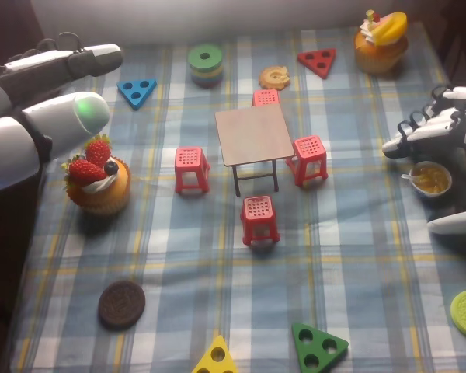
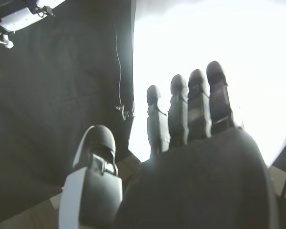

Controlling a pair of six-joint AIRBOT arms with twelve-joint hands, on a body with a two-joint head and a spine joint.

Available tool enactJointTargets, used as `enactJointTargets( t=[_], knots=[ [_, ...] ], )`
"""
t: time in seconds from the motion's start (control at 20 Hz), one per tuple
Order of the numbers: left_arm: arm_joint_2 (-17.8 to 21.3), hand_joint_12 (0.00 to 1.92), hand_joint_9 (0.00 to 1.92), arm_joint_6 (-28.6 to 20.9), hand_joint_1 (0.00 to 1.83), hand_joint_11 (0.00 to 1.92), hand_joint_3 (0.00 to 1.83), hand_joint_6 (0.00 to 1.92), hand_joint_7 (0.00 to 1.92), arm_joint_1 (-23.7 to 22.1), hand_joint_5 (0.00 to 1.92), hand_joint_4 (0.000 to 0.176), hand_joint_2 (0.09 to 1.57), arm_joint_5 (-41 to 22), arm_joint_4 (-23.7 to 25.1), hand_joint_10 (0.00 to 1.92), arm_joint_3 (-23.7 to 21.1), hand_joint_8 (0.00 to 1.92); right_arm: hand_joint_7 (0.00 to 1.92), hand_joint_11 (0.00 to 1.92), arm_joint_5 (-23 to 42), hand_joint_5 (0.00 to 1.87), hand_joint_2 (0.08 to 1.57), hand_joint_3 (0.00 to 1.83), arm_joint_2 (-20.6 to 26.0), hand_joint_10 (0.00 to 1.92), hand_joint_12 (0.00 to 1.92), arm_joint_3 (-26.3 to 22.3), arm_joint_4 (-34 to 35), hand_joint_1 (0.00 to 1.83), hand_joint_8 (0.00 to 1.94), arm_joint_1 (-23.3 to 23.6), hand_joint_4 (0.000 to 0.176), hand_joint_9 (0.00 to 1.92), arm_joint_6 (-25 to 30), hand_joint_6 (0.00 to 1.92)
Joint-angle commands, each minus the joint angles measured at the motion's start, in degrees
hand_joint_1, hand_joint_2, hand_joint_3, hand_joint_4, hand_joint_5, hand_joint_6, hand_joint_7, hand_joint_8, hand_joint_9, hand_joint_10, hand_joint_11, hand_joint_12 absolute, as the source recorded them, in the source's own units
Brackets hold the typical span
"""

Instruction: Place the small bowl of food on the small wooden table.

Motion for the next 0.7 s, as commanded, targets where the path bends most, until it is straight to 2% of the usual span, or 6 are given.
enactJointTargets(
  t=[0.0,0.2,0.4,0.5,0.55,0.65],
  knots=[
    [-0.18,0.37,0.17,-0.67,0.21,0.0,0.0,0.0,0.25,-0.85,0.41,0.107,1.21,-6.96,0.25,0.0,0.08,0.0,0.65,0.16,5.47,0.57,0.98,0.0,0.25,0.01,0.96,0.19,1.05,0.86,0.01,0.82,0.0,0.61,0.24,0.0],
    [-0.22,0.33,0.17,-0.79,0.18,0.0,0.0,0.0,0.25,-0.84,0.39,0.105,1.22,-7.01,0.17,0.0,0.06,0.0,0.68,0.17,4.58,0.64,0.98,0.0,0.4,0.01,0.89,0.46,1.06,0.94,0.0,0.82,0.0,0.63,0.24,0.01],
    [-0.23,0.39,0.17,-0.87,0.14,0.0,0.0,0.0,0.25,-0.84,0.39,0.118,1.22,-7.02,0.08,0.0,0.03,0.0,0.92,0.4,4.47,0.86,1.03,0.0,0.47,0.03,0.93,0.45,1.06,1.02,0.01,0.82,0.0,0.87,0.24,0.01],
    [-0.3,0.45,0.19,-0.91,0.15,0.0,0.0,0.0,0.27,-0.84,0.4,0.108,1.22,-7.02,0.06,0.0,0.03,0.0,1.05,0.55,4.47,0.96,1.03,0.0,0.47,0.04,0.98,0.43,1.06,1.07,0.01,0.81,0.0,1.01,0.24,0.0],
    [-0.31,0.47,0.2,-0.91,0.16,0.0,0.0,0.0,0.27,-0.84,0.4,0.106,1.22,-7.02,0.05,0.0,0.03,0.0,1.21,0.71,4.47,1.03,1.04,0.0,0.47,0.02,1.04,0.43,1.06,1.22,0.5,0.81,0.0,1.15,0.24,0.59],
    [-0.29,0.41,0.19,-0.93,0.17,0.0,0.0,0.0,0.26,-0.82,0.39,0.112,1.23,-7.03,0.04,0.0,0.02,0.0,1.2,0.72,4.47,1.02,1.06,0.0,0.47,0.04,1.16,0.43,1.06,1.25,0.69,0.81,0.0,1.25,0.24,0.83]
  ],
)
